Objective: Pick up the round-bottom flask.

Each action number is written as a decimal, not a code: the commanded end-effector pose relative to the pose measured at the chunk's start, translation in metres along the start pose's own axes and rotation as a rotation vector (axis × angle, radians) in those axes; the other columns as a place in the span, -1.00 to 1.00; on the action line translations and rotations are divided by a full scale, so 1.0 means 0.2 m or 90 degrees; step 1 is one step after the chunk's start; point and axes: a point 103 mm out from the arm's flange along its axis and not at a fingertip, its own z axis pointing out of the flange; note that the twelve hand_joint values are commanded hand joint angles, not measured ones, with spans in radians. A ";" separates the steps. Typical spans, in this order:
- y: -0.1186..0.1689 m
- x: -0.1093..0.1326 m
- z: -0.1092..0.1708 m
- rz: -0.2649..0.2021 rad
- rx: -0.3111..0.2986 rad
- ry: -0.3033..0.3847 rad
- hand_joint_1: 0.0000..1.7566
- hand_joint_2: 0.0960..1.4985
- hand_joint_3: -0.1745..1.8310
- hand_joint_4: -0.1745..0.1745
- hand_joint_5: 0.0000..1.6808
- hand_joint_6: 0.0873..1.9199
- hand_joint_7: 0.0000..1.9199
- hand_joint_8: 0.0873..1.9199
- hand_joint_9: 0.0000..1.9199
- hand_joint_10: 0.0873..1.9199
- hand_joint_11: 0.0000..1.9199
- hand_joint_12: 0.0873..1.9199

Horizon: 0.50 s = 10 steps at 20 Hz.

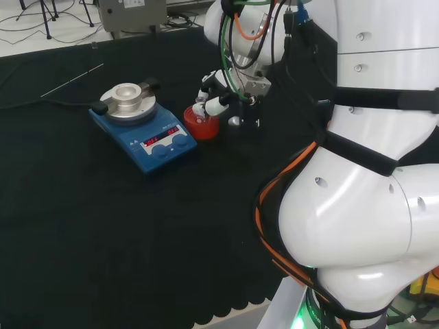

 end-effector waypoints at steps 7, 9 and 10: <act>0.03 0.00 0.03 0.001 -0.002 -0.009 0.04 -0.24 -0.18 0.31 0.15 -0.23 -0.54 -0.45 -0.39 -0.46 -1.00 0.42; 0.04 0.02 0.04 0.002 -0.004 -0.015 0.10 -0.11 -0.27 0.57 0.21 -0.19 -0.54 -0.44 -0.38 -0.46 -1.00 0.42; 0.05 0.02 0.04 0.002 -0.007 -0.016 0.14 0.01 -0.38 0.77 0.25 -0.17 -0.53 -0.44 -0.38 -0.46 -1.00 0.43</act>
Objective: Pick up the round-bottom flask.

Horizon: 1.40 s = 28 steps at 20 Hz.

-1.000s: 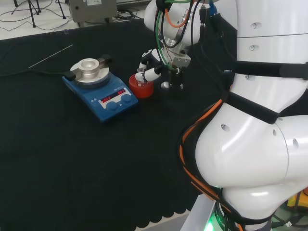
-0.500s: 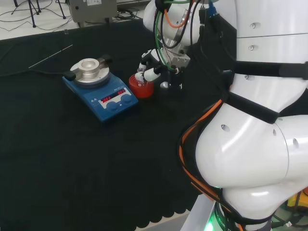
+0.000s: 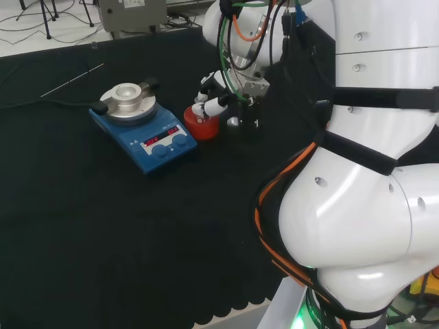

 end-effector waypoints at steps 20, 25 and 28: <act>0.01 0.01 -0.10 -0.004 -0.053 -0.005 0.23 -0.15 -0.10 1.00 0.34 -0.04 -0.41 -0.49 -0.26 -0.54 -0.90 0.40; 0.00 0.01 -0.11 -0.007 -0.058 -0.001 0.24 -0.17 -0.07 1.00 0.34 -0.03 -0.41 -0.49 -0.25 -0.53 -0.90 0.40; -0.01 0.01 -0.14 0.000 -0.059 0.009 0.24 -0.18 -0.06 1.00 0.34 -0.03 -0.41 -0.49 -0.25 -0.53 -0.90 0.40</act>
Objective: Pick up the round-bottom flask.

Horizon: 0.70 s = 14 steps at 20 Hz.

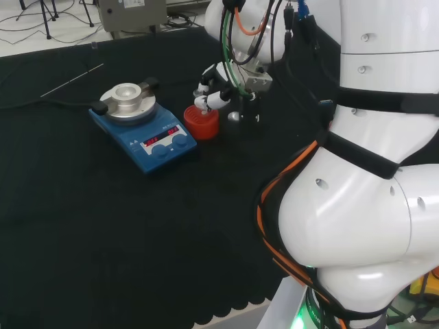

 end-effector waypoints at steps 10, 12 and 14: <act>-0.02 0.09 -0.19 0.065 -0.033 -0.088 0.24 -0.19 -0.05 1.00 0.35 -0.03 -0.41 -0.49 -0.25 -0.53 -0.90 0.40; -0.04 0.15 -0.23 0.027 -0.037 -0.082 0.24 -0.20 -0.04 1.00 0.35 -0.03 -0.41 -0.49 -0.25 -0.53 -0.89 0.40; -0.05 0.19 -0.26 0.012 -0.040 -0.068 0.24 -0.20 -0.04 1.00 0.35 -0.03 -0.41 -0.49 -0.25 -0.53 -0.89 0.40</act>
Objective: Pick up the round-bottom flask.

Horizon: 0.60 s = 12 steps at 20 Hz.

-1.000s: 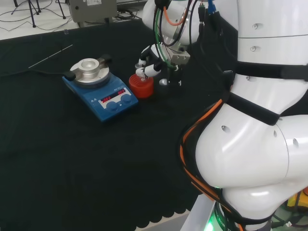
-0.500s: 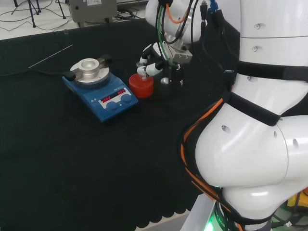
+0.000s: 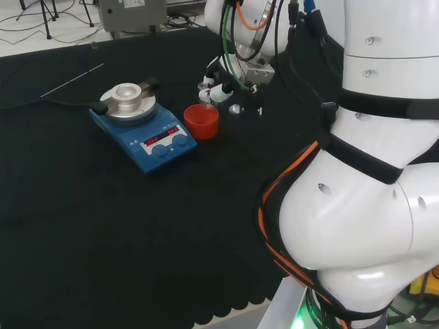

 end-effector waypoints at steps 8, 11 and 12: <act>-0.06 0.14 -0.24 -0.090 -0.030 0.005 0.25 -0.21 -0.03 1.00 0.35 -0.03 -0.41 -0.48 -0.25 -0.53 -0.88 0.40; -0.07 0.22 -0.27 -0.101 -0.030 0.004 0.25 -0.22 -0.02 1.00 0.35 -0.03 -0.41 -0.48 -0.26 -0.53 -0.88 0.40; -0.07 0.19 -0.28 -0.104 -0.030 0.018 0.25 -0.22 -0.02 1.00 0.35 -0.03 -0.41 -0.48 -0.26 -0.53 -0.88 0.40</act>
